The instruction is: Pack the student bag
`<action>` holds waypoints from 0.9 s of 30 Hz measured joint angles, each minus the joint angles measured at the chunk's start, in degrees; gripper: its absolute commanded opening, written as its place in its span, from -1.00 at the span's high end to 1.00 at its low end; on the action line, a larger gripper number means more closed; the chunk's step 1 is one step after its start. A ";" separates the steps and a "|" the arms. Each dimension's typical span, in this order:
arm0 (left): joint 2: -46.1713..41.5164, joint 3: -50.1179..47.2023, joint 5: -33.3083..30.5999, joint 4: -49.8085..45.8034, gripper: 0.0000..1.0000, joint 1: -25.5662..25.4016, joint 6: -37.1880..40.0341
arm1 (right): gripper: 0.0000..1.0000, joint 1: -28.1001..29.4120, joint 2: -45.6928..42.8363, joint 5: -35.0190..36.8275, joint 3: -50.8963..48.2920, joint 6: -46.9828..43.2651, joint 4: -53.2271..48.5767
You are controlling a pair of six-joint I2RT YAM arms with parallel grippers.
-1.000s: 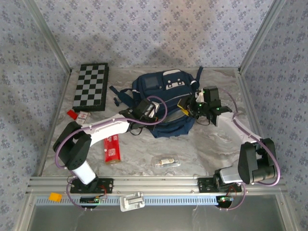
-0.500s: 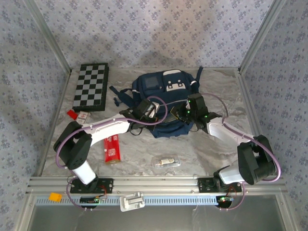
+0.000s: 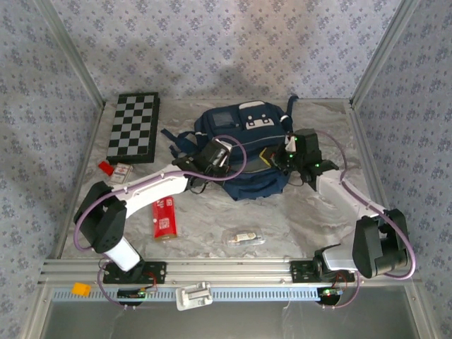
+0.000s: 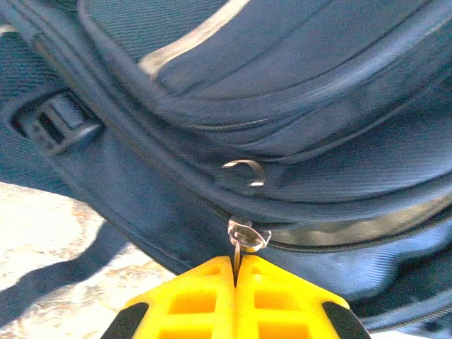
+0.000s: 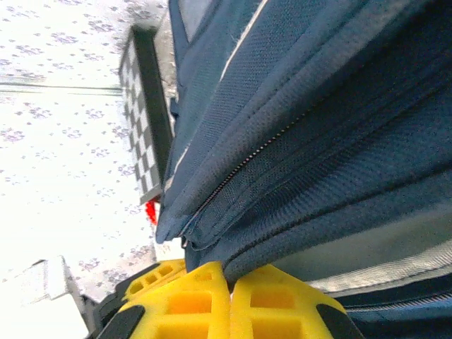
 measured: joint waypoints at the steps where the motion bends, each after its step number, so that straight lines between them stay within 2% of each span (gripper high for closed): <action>1: -0.02 0.00 -0.35 0.20 1.00 0.39 0.68 | 1.00 -0.76 -0.15 -1.01 0.20 -0.07 -0.24; 9: -0.02 -0.98 -0.76 4.59 1.00 4.39 6.49 | 1.00 -2.47 -0.28 -4.63 0.74 -1.55 -2.64; 17: 1.70 -3.34 5.16 13.46 1.00 11.02 9.05 | 1.00 -2.58 -0.24 -5.64 0.96 -3.26 -3.45; 23: 5.73 -0.98 7.78 14.82 1.00 14.16 8.07 | 1.00 -2.25 0.09 -5.57 1.27 -4.85 -4.02; 24: 6.01 -0.72 8.11 14.69 1.00 14.47 7.91 | 0.95 -1.90 0.37 -5.44 1.33 -4.98 -4.02; 26: 6.10 -0.63 8.76 14.08 0.67 14.84 7.41 | 0.63 -0.92 1.09 -4.94 1.51 -5.62 -4.11; 27: 6.10 -0.63 8.96 13.66 0.57 14.91 7.15 | 0.53 -0.48 1.31 -4.46 1.62 -5.92 -4.44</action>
